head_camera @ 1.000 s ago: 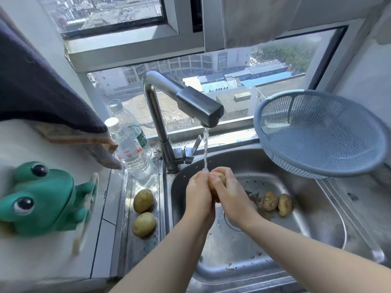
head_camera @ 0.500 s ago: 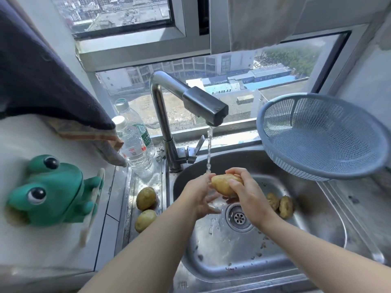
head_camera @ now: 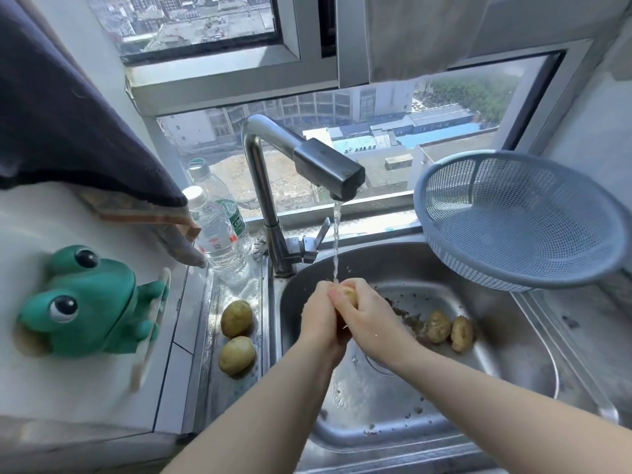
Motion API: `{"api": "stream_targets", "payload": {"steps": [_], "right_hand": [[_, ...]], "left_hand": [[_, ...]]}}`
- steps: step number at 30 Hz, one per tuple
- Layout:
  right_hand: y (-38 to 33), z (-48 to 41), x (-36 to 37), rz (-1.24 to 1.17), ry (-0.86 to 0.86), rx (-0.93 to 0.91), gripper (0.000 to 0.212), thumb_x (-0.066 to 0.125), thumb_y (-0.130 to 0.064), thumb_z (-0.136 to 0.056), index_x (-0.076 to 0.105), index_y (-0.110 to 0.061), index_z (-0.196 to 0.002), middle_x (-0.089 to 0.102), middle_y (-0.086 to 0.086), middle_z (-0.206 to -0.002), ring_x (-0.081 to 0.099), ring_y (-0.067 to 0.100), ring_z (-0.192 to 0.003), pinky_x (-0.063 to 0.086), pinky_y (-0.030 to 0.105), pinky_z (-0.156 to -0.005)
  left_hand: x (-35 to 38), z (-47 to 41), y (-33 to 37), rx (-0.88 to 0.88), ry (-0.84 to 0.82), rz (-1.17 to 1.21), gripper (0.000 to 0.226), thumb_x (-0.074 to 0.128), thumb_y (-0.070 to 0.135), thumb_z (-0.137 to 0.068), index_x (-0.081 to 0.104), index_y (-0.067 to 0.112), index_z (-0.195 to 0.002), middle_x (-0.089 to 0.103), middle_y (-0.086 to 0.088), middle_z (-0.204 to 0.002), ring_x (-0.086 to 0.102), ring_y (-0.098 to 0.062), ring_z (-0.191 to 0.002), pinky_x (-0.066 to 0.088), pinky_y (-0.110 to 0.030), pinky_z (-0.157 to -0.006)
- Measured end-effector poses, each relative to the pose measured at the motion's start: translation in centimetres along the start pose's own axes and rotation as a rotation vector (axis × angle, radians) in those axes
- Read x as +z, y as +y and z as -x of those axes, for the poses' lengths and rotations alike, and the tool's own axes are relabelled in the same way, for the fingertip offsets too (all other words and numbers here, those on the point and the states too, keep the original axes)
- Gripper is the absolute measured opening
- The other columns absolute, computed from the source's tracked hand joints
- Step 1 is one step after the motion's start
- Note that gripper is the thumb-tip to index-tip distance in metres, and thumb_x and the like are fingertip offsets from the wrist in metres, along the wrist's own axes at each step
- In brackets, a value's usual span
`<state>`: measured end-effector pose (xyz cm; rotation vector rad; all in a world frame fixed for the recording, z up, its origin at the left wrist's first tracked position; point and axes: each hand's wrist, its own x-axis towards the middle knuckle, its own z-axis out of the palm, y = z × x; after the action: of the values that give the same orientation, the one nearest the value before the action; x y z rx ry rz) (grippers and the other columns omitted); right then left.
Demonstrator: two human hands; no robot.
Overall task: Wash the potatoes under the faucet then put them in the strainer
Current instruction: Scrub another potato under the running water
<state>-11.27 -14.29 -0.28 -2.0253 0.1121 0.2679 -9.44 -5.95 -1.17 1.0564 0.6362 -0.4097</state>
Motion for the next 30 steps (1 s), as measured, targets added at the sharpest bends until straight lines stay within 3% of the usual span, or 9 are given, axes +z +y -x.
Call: {"api": "stream_targets", "payload": {"steps": [2, 7, 12, 15, 17, 20, 23, 26, 30], "right_hand": [[-0.2, 0.0, 0.4, 0.087, 0.010, -0.106, 0.038, 0.046, -0.045, -0.093, 0.050, -0.020, -0.121, 0.056, 0.000, -0.113, 0.055, 0.013, -0.103, 0.046, 0.035, -0.094], [-0.8, -0.7, 0.4, 0.118, 0.031, -0.269, 0.043, 0.050, -0.049, -0.087, 0.052, -0.027, -0.124, 0.055, -0.002, -0.114, 0.056, 0.016, -0.103, 0.046, 0.040, -0.095], [-1.4, -1.1, 0.3, 0.413, 0.269, -0.385, 0.048, 0.042, -0.059, -0.078, 0.068, -0.029, -0.103, 0.055, -0.017, -0.099, 0.041, 0.009, -0.096, 0.039, 0.033, -0.091], [-2.3, -1.9, -0.2, 0.106, 0.154, -0.284, 0.025, 0.059, -0.034, -0.086, 0.072, -0.014, -0.090, 0.061, -0.010, -0.080, 0.057, 0.014, -0.091, 0.049, 0.035, -0.086], [-3.1, -2.2, -0.4, -0.065, 0.103, -0.201, 0.025, 0.055, -0.028, -0.092, 0.072, -0.013, -0.083, 0.069, 0.002, -0.077, 0.065, 0.017, -0.080, 0.054, 0.039, -0.080], [-4.0, -2.4, -0.3, -0.317, 0.073, -0.007, 0.033, 0.045, -0.028, -0.098, 0.072, -0.020, -0.080, 0.072, 0.008, -0.088, 0.069, 0.026, -0.084, 0.057, 0.049, -0.079], [-3.9, -2.5, -0.4, -0.608, -0.029, 0.189, 0.027, 0.045, -0.024, -0.098, 0.066, -0.012, -0.087, 0.065, 0.025, -0.112, 0.065, 0.035, -0.099, 0.051, 0.054, -0.090], [-3.4, -1.7, -0.8, -0.829, -0.167, 0.197, 0.025, 0.042, -0.019, -0.100, 0.064, -0.007, -0.100, 0.061, 0.023, -0.122, 0.060, 0.034, -0.109, 0.047, 0.049, -0.097], [-2.9, -0.8, -1.7, -0.778, -0.332, 0.120, 0.029, 0.035, -0.009, -0.100, 0.062, -0.008, -0.110, 0.061, 0.016, -0.120, 0.057, 0.023, -0.111, 0.046, 0.033, -0.097]], "left_hand": [[-0.3, -0.4, 0.9, -0.093, 0.028, 0.151, 0.021, 0.047, 0.018, -0.085, 0.053, 0.012, -0.066, 0.054, -0.004, -0.061, 0.055, -0.019, -0.057, 0.047, -0.026, -0.049], [-0.4, -0.1, 3.0, -0.185, 0.022, 0.362, 0.045, 0.041, 0.042, -0.099, 0.061, 0.004, -0.084, 0.068, -0.013, -0.066, 0.064, -0.026, -0.072, 0.052, -0.036, -0.057], [-0.4, 0.9, 2.5, -0.282, -0.196, 0.325, 0.030, 0.046, 0.024, -0.098, 0.060, 0.006, -0.118, 0.068, -0.012, -0.103, 0.068, -0.025, -0.094, 0.059, -0.032, -0.075], [0.0, 1.7, 1.8, -0.204, -0.221, 0.319, 0.028, 0.053, 0.037, -0.095, 0.066, 0.013, -0.099, 0.069, -0.002, -0.085, 0.069, -0.015, -0.080, 0.059, -0.026, -0.063], [0.3, 2.1, 1.7, -0.184, -0.182, 0.283, 0.033, 0.053, 0.047, -0.092, 0.065, 0.017, -0.089, 0.067, 0.000, -0.074, 0.066, -0.012, -0.068, 0.057, -0.023, -0.056], [0.2, 2.1, 1.7, -0.137, -0.096, 0.203, 0.043, 0.049, 0.058, -0.090, 0.065, 0.019, -0.090, 0.061, -0.001, -0.065, 0.049, -0.008, -0.045, 0.044, -0.015, -0.040], [-0.3, 2.1, 1.4, -0.102, -0.099, 0.099, 0.056, 0.043, 0.064, -0.091, 0.061, 0.012, -0.098, 0.050, -0.002, -0.060, 0.036, -0.006, -0.038, 0.036, -0.016, -0.035], [-1.0, 2.1, 1.9, -0.146, -0.111, 0.092, 0.050, 0.045, 0.062, -0.091, 0.059, 0.014, -0.093, 0.051, -0.003, -0.058, 0.033, -0.006, -0.034, 0.033, -0.015, -0.033], [-1.4, 2.1, 2.1, -0.251, -0.093, 0.081, 0.053, 0.046, 0.063, -0.090, 0.055, 0.011, -0.082, 0.049, -0.006, -0.056, 0.029, -0.006, -0.031, 0.030, -0.012, -0.032]]}}
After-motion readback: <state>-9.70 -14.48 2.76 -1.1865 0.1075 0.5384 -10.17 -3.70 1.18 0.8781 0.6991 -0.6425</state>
